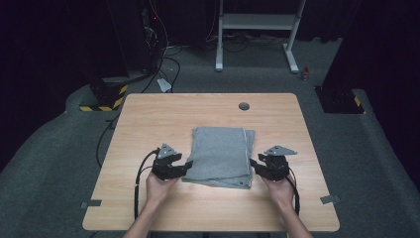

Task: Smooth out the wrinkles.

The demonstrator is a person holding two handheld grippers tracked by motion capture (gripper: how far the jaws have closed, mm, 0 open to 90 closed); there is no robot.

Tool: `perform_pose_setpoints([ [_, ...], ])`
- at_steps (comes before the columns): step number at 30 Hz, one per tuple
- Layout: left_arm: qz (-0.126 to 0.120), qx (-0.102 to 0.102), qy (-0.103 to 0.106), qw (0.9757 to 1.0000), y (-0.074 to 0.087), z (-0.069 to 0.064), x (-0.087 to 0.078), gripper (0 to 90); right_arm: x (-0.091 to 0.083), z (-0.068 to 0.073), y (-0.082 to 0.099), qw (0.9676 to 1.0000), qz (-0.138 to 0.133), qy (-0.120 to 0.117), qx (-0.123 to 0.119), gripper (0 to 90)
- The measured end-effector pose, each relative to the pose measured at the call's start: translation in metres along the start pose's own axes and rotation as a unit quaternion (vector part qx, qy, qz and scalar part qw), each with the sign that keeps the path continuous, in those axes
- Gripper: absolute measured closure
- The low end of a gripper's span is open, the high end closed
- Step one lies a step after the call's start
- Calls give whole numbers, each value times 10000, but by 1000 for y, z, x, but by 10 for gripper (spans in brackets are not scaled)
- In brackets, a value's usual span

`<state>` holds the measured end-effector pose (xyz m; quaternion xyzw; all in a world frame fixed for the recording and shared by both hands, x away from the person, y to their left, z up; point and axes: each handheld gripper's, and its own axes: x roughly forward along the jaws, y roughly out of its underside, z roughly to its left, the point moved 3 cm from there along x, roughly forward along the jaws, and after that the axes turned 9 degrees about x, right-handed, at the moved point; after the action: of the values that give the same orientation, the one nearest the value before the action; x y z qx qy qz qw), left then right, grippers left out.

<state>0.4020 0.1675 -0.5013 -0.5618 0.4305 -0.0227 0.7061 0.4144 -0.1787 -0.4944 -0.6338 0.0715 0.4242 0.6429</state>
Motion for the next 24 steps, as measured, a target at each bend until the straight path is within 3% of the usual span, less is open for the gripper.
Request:
perform_pose_setpoints([
  [24, -327, -225, -214, 9990, -3, 22, -27, 411, -26, -23, -7, 9989, -371, 112, 261, 540],
])
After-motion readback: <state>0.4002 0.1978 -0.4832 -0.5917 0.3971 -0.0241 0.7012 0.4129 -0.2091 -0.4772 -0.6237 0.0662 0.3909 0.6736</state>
